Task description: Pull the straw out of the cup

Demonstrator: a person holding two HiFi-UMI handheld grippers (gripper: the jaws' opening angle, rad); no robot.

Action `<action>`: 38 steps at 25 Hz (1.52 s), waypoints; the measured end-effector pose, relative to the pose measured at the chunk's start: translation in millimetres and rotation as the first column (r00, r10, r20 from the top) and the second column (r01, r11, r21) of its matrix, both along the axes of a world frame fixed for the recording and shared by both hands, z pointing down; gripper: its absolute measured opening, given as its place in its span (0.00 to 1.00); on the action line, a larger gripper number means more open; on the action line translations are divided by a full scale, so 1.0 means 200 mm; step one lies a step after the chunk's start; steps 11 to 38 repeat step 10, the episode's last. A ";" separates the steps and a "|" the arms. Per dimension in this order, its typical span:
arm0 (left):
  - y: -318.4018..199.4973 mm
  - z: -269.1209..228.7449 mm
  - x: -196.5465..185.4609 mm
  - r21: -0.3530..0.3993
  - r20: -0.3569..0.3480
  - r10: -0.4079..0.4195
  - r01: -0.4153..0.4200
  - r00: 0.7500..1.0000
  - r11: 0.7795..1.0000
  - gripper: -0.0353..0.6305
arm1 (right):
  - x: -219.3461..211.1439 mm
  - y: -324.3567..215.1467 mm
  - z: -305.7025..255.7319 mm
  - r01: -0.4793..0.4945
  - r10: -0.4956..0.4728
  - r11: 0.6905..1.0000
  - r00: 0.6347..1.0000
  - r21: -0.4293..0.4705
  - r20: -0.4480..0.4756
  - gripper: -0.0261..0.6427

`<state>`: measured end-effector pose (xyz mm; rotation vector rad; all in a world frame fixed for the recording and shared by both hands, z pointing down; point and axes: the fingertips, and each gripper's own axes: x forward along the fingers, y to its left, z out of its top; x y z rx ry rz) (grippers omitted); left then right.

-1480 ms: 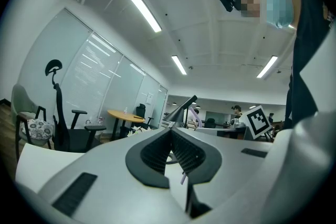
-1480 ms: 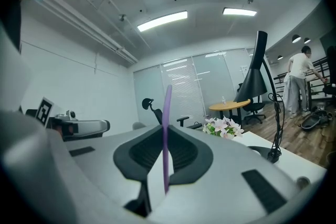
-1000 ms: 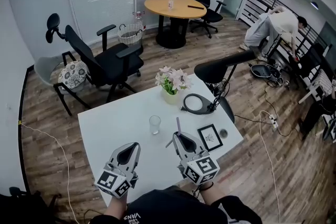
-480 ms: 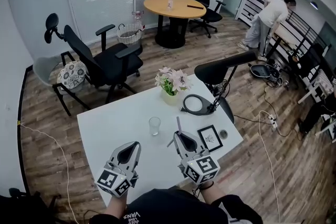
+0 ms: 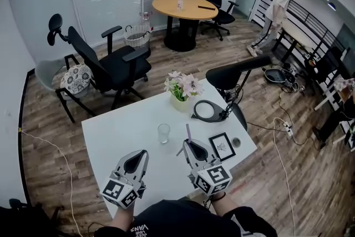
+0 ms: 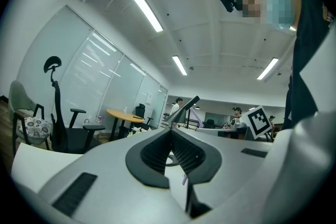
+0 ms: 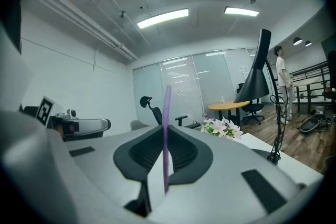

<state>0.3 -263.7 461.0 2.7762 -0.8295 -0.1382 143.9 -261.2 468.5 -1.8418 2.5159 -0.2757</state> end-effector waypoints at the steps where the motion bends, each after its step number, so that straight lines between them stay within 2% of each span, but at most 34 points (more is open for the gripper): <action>1: 0.00 0.00 0.00 0.001 0.001 -0.001 0.001 1.000 1.000 0.07 | 0.00 0.00 0.00 0.000 0.000 1.000 1.000 0.000 0.000 0.09; 38: 0.00 -0.01 -0.01 -0.006 -0.005 -0.016 0.016 1.000 1.000 0.07 | 0.00 0.00 -0.01 0.003 -0.003 1.000 1.000 0.005 0.002 0.09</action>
